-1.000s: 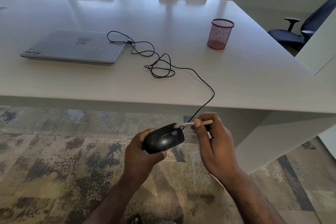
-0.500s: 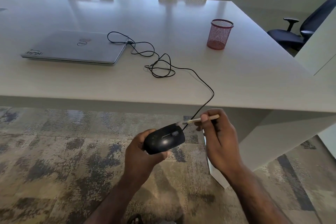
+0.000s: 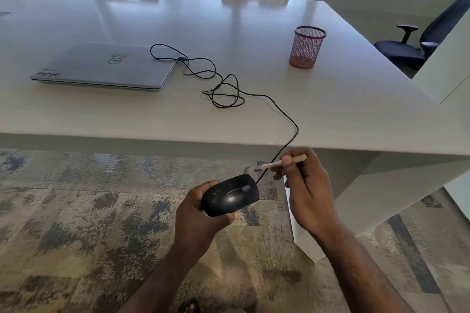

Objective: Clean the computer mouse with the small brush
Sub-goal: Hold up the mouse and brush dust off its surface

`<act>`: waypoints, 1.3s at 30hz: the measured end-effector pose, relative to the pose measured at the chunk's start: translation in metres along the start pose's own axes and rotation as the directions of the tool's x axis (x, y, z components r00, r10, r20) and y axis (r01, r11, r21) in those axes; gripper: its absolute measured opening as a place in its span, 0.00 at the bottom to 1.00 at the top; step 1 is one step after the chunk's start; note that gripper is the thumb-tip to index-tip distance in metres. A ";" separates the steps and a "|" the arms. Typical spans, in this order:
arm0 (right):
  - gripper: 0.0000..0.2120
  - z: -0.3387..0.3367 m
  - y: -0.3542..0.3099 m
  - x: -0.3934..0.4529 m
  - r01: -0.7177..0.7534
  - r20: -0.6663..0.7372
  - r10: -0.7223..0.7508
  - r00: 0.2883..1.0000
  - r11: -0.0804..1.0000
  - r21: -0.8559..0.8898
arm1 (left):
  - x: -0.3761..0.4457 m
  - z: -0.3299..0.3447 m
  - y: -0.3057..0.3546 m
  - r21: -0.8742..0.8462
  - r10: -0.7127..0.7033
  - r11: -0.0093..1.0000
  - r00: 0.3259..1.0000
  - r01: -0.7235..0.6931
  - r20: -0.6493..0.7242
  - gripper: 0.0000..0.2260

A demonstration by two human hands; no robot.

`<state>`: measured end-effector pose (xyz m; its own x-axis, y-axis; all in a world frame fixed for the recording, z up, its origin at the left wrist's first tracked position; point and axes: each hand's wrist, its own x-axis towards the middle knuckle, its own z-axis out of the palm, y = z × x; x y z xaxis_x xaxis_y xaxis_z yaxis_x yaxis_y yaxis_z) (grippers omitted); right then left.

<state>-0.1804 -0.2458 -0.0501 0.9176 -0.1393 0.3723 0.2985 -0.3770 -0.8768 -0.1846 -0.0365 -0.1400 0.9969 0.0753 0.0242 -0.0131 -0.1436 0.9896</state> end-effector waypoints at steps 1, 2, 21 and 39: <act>0.06 0.001 -0.001 0.001 -0.014 0.026 0.013 1.000 0.999 0.034 | 0.000 0.000 0.000 0.006 0.001 1.000 1.000 -0.001 0.005 0.32; 0.06 0.003 -0.002 0.002 -0.025 0.058 0.021 0.998 0.997 0.067 | 0.000 0.000 0.000 0.011 0.002 1.000 1.000 -0.002 0.006 0.32; 0.06 -0.002 -0.009 0.021 0.109 0.180 -0.052 0.982 0.940 -0.322 | -0.003 -0.002 -0.003 0.016 -0.018 1.000 1.000 0.019 -0.008 0.32; 0.05 0.010 -0.023 0.021 0.154 0.185 -0.114 0.976 0.963 -0.223 | -0.002 0.004 0.004 -0.001 -0.089 0.996 0.996 0.089 -0.025 0.33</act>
<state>-0.1655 -0.2308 -0.0258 0.9103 0.0760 0.4069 0.3704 -0.5884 -0.7187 -0.1862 -0.0411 -0.1365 0.9918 0.1124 -0.0605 0.0756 -0.1353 0.9879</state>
